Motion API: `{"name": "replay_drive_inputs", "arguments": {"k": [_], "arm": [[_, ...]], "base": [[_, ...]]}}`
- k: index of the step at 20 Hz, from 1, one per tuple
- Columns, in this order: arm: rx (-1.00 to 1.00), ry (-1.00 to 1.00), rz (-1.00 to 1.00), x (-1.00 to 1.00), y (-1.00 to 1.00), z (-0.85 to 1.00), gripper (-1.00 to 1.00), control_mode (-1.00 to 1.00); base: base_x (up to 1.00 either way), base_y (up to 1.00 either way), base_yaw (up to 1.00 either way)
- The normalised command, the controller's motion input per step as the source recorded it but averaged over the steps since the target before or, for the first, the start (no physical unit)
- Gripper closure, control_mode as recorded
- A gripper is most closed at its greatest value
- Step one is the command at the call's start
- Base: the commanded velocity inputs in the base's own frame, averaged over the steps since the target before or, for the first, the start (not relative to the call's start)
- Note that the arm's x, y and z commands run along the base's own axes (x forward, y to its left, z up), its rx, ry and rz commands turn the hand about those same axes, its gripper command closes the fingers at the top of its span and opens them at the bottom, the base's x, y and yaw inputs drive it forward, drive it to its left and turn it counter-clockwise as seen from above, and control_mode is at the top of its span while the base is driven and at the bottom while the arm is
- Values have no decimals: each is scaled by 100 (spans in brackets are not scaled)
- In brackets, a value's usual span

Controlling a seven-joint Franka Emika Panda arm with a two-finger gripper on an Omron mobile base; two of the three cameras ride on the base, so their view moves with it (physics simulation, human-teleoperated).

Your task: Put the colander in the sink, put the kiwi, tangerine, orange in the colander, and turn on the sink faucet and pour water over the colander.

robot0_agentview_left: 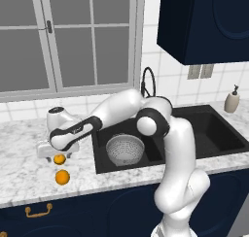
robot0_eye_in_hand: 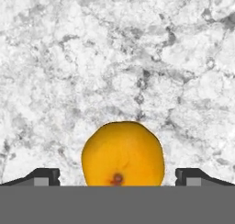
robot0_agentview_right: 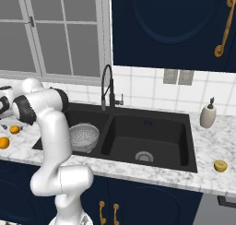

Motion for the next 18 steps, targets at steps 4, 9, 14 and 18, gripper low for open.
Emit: {"name": "replay_drive_inputs", "arguments": {"k": [4, 9, 14, 18], "arm": [[0, 0, 0, 0, 0, -18, -100, -100], [0, 0, 0, 0, 0, -21, 100, -100], [0, 0, 0, 0, -22, 19, 100, -100], [0, 0, 0, 0, -69, 53, 100, -100]], "base": [[0, 0, 0], [0, 0, 0], [0, 0, 0], [0, 0, 0]]}}
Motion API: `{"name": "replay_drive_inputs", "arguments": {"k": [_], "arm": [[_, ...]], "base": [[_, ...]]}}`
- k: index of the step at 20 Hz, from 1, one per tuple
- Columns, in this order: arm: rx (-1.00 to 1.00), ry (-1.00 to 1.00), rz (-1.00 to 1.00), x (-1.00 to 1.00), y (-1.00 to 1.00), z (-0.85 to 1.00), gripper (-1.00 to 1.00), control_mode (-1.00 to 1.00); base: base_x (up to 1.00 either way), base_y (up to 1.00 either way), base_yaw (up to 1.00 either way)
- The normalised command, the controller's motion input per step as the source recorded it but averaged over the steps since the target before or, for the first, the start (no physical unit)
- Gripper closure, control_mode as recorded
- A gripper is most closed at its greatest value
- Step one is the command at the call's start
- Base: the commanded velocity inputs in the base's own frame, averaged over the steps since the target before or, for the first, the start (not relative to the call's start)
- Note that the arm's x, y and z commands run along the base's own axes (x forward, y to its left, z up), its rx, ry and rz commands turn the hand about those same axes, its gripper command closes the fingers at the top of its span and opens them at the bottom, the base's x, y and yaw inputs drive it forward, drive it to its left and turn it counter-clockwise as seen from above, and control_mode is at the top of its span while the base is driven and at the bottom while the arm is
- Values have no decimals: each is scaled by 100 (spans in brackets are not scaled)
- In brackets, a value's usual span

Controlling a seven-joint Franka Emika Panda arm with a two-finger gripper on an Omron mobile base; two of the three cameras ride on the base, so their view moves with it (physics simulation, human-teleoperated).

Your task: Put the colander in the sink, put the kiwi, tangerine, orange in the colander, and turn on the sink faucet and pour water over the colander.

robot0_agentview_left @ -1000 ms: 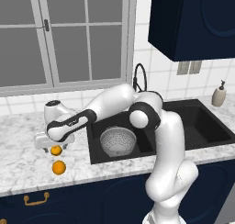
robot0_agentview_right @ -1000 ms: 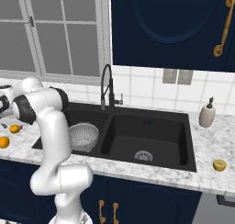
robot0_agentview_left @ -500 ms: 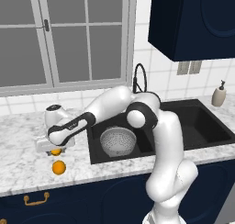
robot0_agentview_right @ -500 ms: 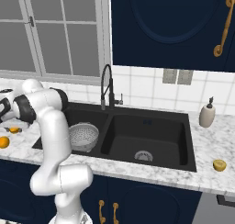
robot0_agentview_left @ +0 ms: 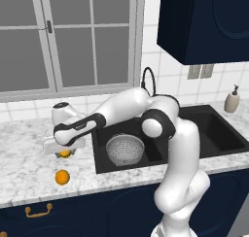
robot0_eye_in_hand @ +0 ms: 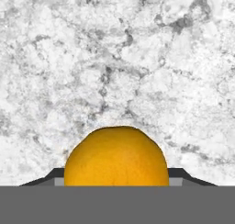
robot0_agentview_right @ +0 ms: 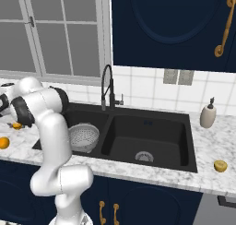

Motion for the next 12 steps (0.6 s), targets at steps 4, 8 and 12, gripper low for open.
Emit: {"name": "replay_drive_inputs", "arguments": {"k": [4, 8, 12], "arm": [[0, 0, -2, 0, -97, 16, 100, -100], [0, 0, -8, 0, -100, 0, 100, -100], [0, 3, -10, 10, -100, 0, 100, -100]], "base": [[0, 0, 0], [0, 0, 0], [0, 0, 0]]}}
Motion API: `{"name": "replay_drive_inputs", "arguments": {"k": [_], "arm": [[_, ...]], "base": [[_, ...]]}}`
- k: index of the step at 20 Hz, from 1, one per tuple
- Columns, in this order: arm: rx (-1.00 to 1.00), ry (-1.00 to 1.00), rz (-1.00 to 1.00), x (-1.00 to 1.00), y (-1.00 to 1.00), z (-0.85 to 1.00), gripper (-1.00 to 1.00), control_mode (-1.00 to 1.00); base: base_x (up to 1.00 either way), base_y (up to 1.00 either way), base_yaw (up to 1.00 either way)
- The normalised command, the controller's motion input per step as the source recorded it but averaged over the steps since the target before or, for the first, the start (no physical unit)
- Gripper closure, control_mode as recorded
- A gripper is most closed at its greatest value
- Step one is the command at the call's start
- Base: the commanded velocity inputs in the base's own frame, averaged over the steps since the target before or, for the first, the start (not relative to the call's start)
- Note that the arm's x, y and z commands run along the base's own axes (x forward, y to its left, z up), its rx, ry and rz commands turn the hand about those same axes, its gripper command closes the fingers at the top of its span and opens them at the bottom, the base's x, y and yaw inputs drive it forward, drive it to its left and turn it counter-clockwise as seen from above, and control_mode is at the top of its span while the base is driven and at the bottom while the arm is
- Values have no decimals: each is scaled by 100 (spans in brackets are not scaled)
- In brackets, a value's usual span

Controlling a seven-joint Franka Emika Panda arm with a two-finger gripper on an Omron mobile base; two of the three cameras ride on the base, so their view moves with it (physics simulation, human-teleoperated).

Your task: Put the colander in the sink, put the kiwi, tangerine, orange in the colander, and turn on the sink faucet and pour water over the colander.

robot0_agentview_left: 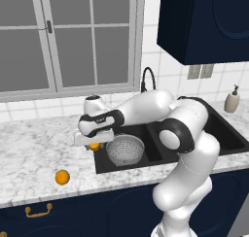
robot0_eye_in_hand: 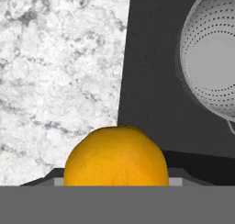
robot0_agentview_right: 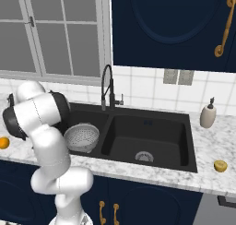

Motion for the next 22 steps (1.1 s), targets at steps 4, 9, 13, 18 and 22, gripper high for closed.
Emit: {"name": "replay_drive_inputs", "arguments": {"k": [4, 9, 13, 18, 22], "arm": [[0, 8, -12, 22, -100, 0, 100, -100], [1, 15, -3, 41, -93, -2, 100, -100], [0, 8, 0, 36, -66, -38, 100, -100], [-2, 1, 0, 38, -33, -65, 100, -100], [-4, 0, 0, 31, -3, -61, 100, -100]], "base": [[0, 0, 0], [0, 0, 0], [0, 0, 0], [0, 0, 0], [0, 0, 0]]}}
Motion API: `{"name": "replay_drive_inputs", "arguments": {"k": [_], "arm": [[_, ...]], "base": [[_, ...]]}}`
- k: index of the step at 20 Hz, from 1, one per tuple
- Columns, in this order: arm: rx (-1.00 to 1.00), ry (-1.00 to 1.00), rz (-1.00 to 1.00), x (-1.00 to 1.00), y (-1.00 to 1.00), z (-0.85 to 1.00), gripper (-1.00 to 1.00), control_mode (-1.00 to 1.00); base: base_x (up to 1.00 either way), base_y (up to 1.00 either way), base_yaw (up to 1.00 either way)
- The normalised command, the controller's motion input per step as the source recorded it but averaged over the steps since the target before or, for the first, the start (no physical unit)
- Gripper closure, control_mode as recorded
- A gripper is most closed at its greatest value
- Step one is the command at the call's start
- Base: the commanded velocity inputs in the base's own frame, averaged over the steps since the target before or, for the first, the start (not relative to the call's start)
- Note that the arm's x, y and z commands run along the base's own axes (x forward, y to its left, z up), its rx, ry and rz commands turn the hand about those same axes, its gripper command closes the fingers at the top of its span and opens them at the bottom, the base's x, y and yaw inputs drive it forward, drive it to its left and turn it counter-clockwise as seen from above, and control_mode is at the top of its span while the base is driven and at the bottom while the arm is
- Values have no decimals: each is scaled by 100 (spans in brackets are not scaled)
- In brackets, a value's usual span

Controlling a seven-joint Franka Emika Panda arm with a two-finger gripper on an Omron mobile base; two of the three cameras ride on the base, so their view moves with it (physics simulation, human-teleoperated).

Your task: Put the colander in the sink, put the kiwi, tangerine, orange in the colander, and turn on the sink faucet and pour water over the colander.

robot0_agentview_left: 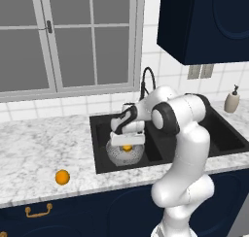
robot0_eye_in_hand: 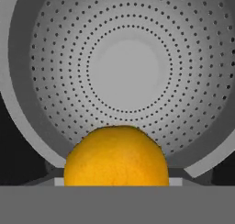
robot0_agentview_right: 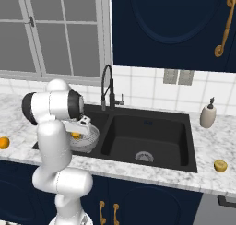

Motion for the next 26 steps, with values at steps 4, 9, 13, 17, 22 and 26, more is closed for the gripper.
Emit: {"name": "replay_drive_inputs", "arguments": {"k": [4, 9, 13, 17, 22, 26], "arm": [[-3, 0, 0, 17, 0, -42, 100, -100], [0, 0, 0, 8, 0, -29, 100, -100], [0, 0, 0, 2, 0, -28, -100, -100], [0, 0, 0, 0, 0, 0, -100, -100], [0, 0, 0, 0, 0, 0, -100, -100], [0, 0, 0, -4, -7, 28, -100, -100]], "base": [[0, 0, 0], [0, 0, 0], [0, 0, 0], [0, 0, 0], [0, 0, 0], [0, 0, 0]]}}
